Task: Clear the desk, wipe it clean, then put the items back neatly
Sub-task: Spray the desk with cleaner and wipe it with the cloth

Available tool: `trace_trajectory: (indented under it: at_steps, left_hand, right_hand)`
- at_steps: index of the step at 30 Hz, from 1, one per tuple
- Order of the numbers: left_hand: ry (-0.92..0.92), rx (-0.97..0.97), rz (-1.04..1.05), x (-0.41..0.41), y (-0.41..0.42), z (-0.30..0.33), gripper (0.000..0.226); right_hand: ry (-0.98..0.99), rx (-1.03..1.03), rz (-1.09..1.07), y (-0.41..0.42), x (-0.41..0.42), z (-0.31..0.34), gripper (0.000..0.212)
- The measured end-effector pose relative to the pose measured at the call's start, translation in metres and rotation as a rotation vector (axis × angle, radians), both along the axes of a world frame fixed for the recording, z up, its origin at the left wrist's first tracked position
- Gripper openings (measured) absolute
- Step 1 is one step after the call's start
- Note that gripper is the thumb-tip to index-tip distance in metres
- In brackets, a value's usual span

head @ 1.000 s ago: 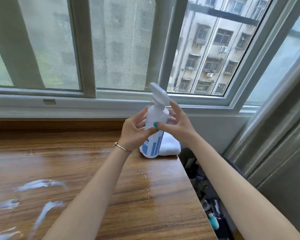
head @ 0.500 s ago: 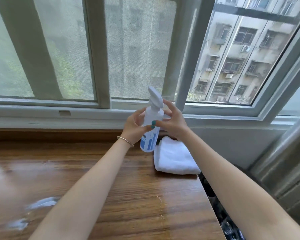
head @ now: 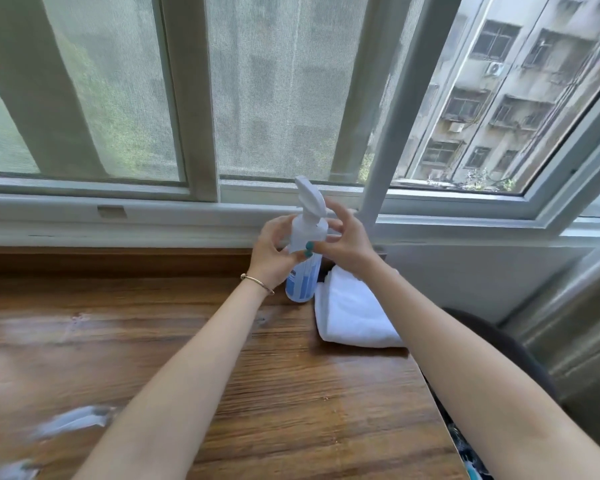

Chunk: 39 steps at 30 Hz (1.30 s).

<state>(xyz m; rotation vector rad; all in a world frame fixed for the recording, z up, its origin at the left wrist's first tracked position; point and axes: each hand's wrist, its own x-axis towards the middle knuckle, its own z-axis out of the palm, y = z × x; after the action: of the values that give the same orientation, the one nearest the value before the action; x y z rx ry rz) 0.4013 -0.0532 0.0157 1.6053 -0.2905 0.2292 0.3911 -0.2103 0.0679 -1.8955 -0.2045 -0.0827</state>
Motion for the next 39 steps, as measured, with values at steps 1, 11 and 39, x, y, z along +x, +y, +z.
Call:
trace_trajectory:
  at_steps: [1, 11, 39]
  left_hand:
    - [-0.021, 0.012, 0.02, 0.001, -0.002, -0.001, 0.062]
    - [-0.103, 0.082, 0.11, 0.006, -0.01, -0.01, 0.061]
    - [-0.009, 0.048, -0.155, -0.023, 0.024, -0.004, 0.079]
  right_hand:
    - [0.015, 0.015, 0.0, -0.002, 0.001, -0.002, 0.076]
    - [0.066, 0.08, -0.001, -0.004, 0.014, -0.021, 0.065]
    - [0.063, -0.208, -0.096, -0.035, -0.031, -0.037, 0.082]
